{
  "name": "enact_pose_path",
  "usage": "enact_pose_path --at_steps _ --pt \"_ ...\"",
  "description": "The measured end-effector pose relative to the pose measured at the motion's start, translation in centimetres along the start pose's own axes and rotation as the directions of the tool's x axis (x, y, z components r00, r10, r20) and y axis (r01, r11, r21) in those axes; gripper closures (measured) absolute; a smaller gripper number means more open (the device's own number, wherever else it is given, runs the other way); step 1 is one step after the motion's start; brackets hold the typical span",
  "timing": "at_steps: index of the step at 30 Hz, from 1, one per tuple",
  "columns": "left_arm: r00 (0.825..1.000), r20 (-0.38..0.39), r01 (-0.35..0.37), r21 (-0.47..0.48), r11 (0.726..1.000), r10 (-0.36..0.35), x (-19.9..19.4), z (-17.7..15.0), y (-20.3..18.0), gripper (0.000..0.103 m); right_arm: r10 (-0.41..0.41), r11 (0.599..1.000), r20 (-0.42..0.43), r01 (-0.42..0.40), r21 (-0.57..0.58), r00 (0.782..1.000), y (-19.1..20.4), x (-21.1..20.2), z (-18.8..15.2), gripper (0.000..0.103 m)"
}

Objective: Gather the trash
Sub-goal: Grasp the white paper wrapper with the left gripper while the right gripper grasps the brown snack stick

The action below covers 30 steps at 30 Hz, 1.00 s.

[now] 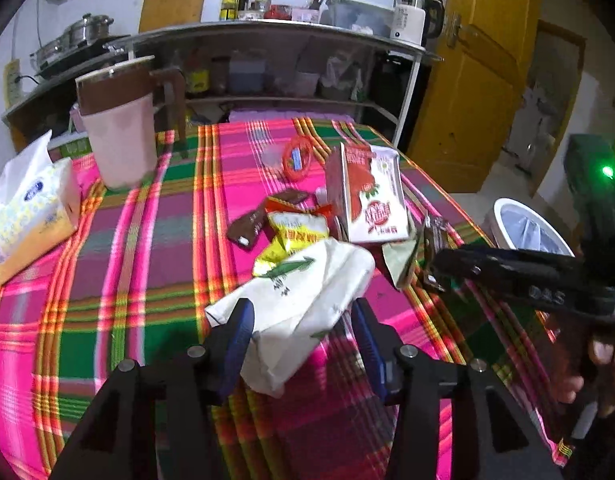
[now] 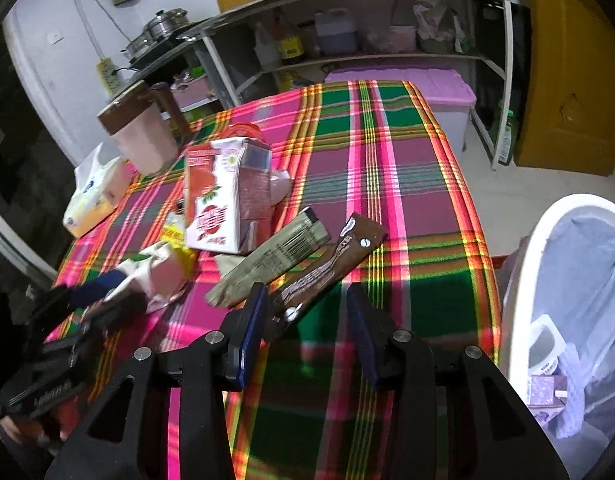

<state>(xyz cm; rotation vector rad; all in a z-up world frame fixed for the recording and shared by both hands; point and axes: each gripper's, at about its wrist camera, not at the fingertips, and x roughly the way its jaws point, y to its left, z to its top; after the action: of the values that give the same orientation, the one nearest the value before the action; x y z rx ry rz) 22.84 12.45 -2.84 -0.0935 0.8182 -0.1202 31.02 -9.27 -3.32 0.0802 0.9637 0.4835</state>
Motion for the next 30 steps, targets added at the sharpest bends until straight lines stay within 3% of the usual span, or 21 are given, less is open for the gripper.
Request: enact_pose_path --at_steps 2,4,14,17,21,25,27,30 --pt "0.998 0.001 0.067 -0.02 0.998 -0.067 -0.4 -0.2 0.0 0.053 -0.01 1.0 0.002 0.01 -0.002 1.0 0.0 0.4 0.1 0.061" --pt "0.996 0.01 0.089 -0.029 0.996 -0.088 -0.8 -0.4 -0.1 0.053 -0.026 1.0 0.008 0.026 -0.013 1.0 0.1 0.5 0.2 0.061" --pt "0.998 0.051 -0.049 0.005 0.999 0.048 -0.9 0.6 0.8 0.053 -0.122 0.992 0.019 0.122 -0.025 0.992 0.2 0.7 0.4 0.062" --pt "1.0 0.023 -0.014 0.02 1.0 0.013 0.0 0.7 1.0 0.048 -0.135 0.99 0.024 0.136 -0.024 0.991 0.1 0.8 0.4 0.082" --pt "1.0 -0.006 0.014 0.026 1.0 -0.014 0.9 0.7 0.8 0.049 -0.121 0.993 0.024 0.121 -0.008 0.992 -0.5 0.6 0.5 0.09" --pt "1.0 0.017 0.025 0.041 0.999 -0.025 0.3 0.4 -0.1 0.076 -0.106 0.994 0.028 0.106 -0.006 0.994 -0.8 0.1 0.3 0.094" --pt "0.999 0.019 0.03 0.04 0.999 -0.031 0.1 0.2 -0.5 0.083 -0.099 0.995 0.03 0.099 -0.008 0.995 -0.8 -0.1 0.1 0.095" --pt "0.999 0.027 0.018 0.037 0.999 -0.019 -0.4 -0.3 -1.3 0.084 -0.088 0.996 0.033 0.089 -0.01 0.996 -0.8 -0.5 -0.1 0.096"
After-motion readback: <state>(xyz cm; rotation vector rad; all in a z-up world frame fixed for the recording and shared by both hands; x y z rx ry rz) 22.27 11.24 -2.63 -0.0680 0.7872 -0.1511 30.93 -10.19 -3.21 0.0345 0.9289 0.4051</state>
